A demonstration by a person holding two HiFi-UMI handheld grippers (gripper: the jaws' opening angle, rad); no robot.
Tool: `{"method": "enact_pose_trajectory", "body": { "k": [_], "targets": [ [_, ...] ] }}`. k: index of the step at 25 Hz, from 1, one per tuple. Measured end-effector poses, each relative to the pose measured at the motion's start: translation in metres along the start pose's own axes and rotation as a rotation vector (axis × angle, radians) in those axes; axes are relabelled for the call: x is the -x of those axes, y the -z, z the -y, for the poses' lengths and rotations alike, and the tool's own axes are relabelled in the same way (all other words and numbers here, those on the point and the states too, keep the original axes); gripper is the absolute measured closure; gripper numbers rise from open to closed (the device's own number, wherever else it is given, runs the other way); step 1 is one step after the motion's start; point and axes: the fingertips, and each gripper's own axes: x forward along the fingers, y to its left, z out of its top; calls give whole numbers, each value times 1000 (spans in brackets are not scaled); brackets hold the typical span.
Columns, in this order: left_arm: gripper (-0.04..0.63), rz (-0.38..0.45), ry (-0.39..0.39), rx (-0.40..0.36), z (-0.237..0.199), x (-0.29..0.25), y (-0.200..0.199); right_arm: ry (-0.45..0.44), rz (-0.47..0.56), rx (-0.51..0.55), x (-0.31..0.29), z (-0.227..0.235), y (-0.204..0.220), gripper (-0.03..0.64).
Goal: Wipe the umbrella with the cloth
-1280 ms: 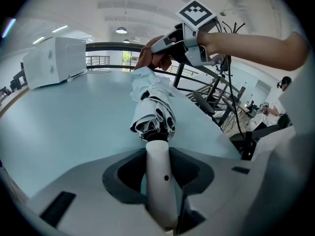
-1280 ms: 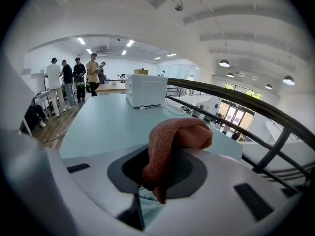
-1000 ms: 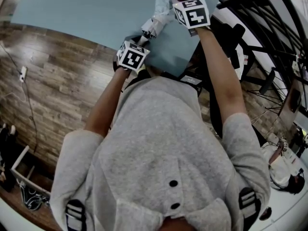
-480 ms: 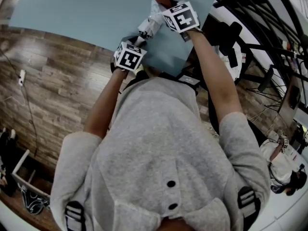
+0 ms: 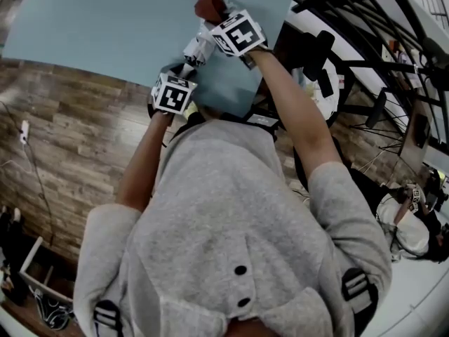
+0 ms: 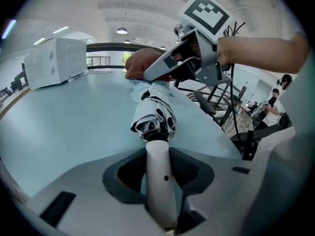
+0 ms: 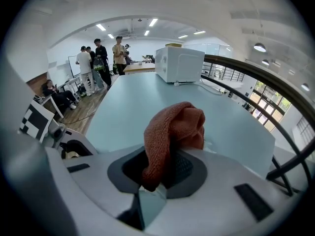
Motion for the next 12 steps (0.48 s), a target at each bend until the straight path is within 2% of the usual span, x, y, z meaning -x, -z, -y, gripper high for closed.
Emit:
{"method": "enact_pose_trajectory", "body": {
  "k": [12],
  "targets": [
    [440,-2,-12,-11,-2,1,-1,-43,-30,23,-3,-19,3,540]
  ]
}}
